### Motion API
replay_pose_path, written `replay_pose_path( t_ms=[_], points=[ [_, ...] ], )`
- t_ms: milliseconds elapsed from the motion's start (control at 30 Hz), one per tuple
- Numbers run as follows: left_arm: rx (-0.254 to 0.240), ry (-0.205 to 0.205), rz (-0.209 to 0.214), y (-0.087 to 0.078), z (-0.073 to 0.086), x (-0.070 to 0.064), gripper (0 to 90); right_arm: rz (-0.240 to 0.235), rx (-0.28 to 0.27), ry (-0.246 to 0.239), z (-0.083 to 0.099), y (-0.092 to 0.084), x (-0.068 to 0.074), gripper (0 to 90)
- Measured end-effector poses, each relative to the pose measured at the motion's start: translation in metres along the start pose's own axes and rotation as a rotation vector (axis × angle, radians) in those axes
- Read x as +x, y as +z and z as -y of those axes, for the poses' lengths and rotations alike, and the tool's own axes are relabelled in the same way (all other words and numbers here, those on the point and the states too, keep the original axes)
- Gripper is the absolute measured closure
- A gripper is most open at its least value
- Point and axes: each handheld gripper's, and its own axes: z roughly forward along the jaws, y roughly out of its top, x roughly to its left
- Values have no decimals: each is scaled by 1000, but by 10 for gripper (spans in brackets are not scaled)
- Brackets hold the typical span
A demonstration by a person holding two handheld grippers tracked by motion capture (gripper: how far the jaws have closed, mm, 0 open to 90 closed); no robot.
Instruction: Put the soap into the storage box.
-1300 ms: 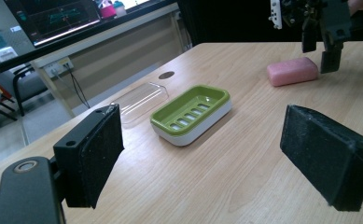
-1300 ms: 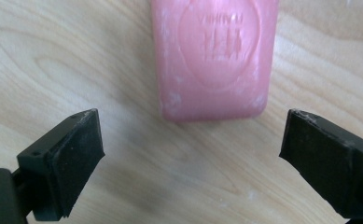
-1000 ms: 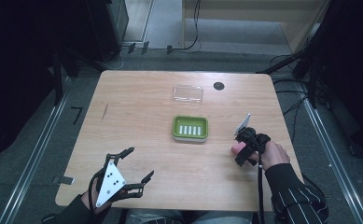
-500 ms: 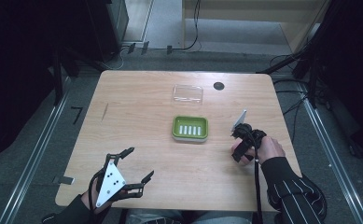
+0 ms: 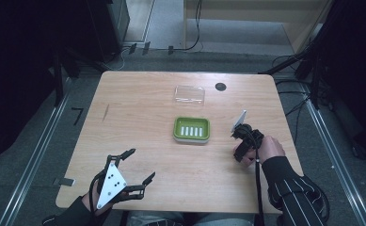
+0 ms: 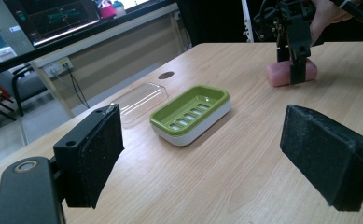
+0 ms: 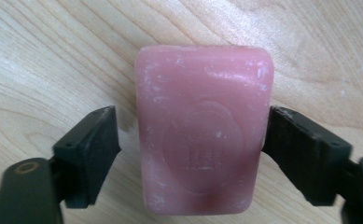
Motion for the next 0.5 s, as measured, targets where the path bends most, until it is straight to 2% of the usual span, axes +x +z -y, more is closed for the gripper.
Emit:
replay_pose_path(
  t_ms=[500],
  points=[
    [0, 1, 0, 0, 0, 0, 137, 3, -2, -3, 0, 0, -1, 340]
  ],
)
